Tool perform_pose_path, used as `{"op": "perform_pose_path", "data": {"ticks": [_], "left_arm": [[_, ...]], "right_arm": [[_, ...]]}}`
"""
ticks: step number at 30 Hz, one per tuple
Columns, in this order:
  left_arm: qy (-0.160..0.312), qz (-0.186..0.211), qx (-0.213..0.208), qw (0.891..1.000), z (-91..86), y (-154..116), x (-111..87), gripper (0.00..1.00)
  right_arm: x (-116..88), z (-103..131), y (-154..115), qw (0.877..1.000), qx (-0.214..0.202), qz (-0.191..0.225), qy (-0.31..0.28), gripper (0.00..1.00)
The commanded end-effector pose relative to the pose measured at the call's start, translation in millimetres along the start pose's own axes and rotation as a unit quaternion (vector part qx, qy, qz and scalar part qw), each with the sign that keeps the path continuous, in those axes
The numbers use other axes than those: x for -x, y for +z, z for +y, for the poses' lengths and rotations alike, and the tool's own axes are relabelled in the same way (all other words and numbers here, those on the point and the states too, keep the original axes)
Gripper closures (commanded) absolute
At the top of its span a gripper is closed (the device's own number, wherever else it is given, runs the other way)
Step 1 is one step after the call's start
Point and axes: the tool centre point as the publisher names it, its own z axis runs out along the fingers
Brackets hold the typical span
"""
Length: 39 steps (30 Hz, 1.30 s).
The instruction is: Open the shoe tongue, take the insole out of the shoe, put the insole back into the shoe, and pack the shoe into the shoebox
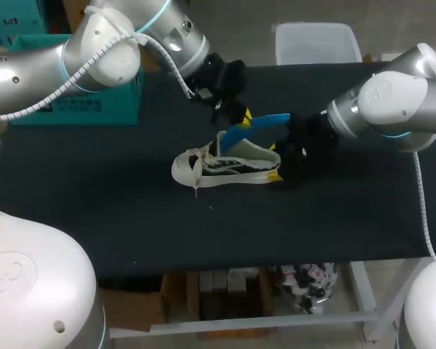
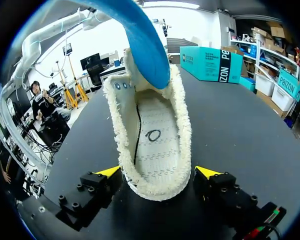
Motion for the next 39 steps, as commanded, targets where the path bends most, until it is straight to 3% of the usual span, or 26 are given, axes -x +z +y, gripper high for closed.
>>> {"op": "perform_pose_path", "data": {"ticks": [1, 9, 23, 29, 39], "left_arm": [[0.008, 0.001, -0.018, 1.0, -2.4, -12, -3.7, 1.0], [0.034, 0.013, -0.073, 0.997, -20.6, -35, -7.6, 1.0], [0.102, 0.03, -0.157, 0.982, -50.0, -80, -10.2, 1.0], [0.127, 0.042, -0.193, 0.972, -41.6, -93, -13.7, 1.0], [0.11, 0.02, -0.217, 0.97, -20.0, -123, -27.1, 1.0]], "right_arm": [[-1, 0, -12, 1.0, -0.001, 0.003, 0.0, 0.0], [2, 2, -34, 1.0, -0.023, -0.006, -0.004, 0.0], [25, 38, -88, 0.992, -0.116, -0.031, -0.044, 0.0], [33, 55, -88, 0.987, -0.146, -0.029, -0.06, 0.0], [36, 81, -73, 0.979, -0.183, -0.032, -0.083, 0.0]]}}
